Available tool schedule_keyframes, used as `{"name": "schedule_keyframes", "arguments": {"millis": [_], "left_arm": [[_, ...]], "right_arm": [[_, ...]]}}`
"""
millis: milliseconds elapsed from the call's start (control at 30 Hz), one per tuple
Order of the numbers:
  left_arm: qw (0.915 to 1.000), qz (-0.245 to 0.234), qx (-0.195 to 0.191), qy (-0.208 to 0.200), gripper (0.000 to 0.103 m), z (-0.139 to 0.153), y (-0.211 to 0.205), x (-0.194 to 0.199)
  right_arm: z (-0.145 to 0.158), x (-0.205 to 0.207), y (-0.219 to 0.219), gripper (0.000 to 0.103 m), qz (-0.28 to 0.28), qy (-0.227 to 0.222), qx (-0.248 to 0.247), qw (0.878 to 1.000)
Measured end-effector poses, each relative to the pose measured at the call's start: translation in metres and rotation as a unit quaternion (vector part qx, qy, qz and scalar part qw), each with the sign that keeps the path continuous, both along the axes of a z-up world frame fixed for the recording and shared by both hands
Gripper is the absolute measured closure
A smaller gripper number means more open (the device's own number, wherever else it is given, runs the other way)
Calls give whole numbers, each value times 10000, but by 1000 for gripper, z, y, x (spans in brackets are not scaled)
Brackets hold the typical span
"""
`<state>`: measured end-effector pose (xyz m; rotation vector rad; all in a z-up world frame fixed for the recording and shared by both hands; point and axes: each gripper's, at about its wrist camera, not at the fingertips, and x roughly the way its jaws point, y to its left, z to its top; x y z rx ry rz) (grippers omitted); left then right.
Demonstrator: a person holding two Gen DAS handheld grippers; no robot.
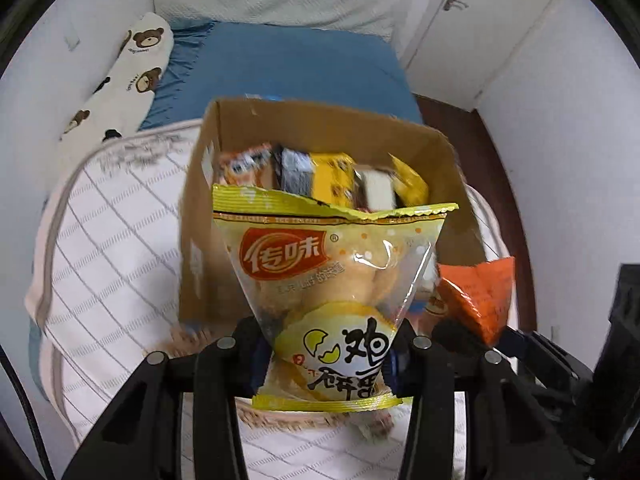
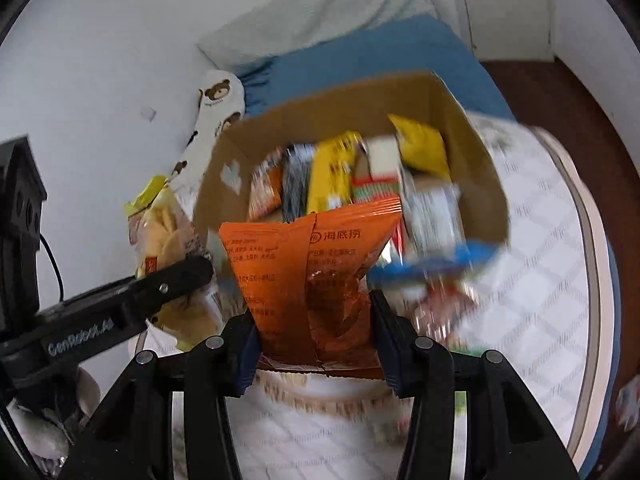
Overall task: Organize snacks
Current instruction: 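Carry both bags into the cardboard box and open both grippers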
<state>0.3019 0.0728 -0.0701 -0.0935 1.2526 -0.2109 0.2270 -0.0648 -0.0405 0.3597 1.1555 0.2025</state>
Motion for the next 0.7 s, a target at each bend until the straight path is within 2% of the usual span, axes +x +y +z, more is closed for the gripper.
{"name": "schedule_keyframes", "arguments": {"millis": [167, 333, 567, 700], "left_arm": [[9991, 129, 196, 365, 62, -26, 9, 57], [9952, 198, 352, 891, 62, -75, 12, 86], [9883, 280, 397, 1447, 61, -118, 18, 92], [9877, 126, 545, 1461, 57, -126, 12, 91]], "right_arm": [[-14, 54, 17, 51, 81, 115, -39, 9999], [-48, 85, 30, 51, 166, 416, -55, 9990], [-94, 99, 39, 51, 322, 823, -146, 9960], [-116, 104, 41, 47, 454, 1252, 6, 9911]]}}
